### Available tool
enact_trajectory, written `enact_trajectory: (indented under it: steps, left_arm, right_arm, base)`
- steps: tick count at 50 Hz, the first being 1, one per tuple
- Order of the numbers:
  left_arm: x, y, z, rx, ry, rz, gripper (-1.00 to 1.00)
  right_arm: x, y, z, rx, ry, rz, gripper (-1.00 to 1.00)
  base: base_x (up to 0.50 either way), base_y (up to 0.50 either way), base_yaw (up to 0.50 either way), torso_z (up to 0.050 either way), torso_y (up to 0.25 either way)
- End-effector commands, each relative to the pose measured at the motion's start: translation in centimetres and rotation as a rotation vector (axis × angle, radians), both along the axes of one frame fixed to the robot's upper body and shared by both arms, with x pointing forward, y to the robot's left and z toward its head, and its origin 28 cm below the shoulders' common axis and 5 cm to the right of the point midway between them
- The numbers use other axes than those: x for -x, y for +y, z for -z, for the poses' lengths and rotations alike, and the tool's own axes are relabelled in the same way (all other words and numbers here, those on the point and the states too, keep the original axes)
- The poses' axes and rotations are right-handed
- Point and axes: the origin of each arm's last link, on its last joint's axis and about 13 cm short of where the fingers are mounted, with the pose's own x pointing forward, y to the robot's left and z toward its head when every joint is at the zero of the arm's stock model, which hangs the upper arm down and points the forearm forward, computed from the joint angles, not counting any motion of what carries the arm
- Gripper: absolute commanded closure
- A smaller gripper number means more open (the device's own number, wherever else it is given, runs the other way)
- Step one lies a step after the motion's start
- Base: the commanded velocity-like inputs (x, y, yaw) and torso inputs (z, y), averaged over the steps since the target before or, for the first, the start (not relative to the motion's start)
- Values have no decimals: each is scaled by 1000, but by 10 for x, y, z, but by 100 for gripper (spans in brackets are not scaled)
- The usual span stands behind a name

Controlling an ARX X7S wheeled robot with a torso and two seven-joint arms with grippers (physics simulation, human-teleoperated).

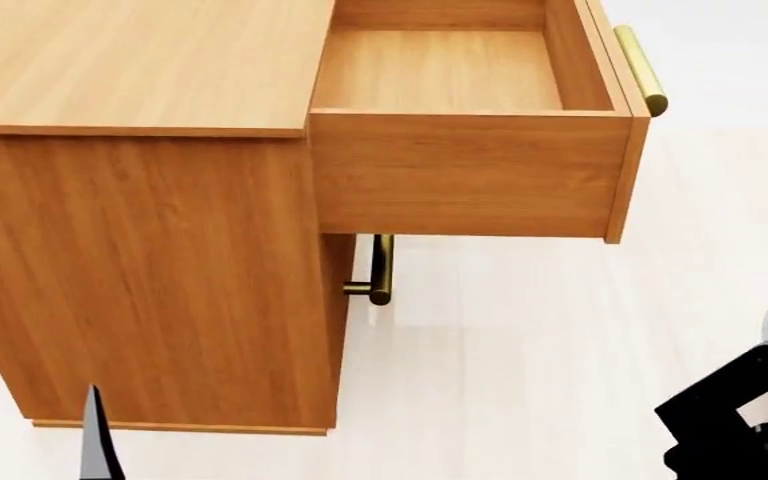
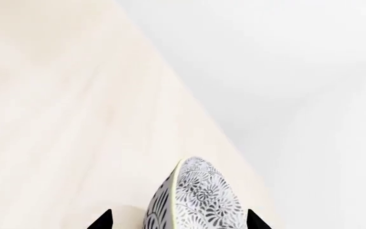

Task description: Put the bowl on top of the cabinet.

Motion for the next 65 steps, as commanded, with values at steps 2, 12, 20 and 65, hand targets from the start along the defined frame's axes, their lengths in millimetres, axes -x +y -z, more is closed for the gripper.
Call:
enact_trajectory:
  steps: [2,12,20,65]
  left_arm:
    - [2,1,0,10,-28,15,-100]
    - [2,0,0,6,-25,16,-100]
    - [2,0,0,5,-24,16,-100]
    - [1,1,1,6,-16,12,-100]
  right_arm:
    - [5,-10,14,-20,34,53,-100]
    - [11,-15,22,-34,42,93,-100]
    - [11,-16,25,-40,40,102,-100]
    - [-26,-10,42,-6,13,128,-100]
  base:
    - [0,0,0,0,0]
    - [0,0,0,0,0]
    - [0,0,0,0,0]
    - [0,0,0,0,0]
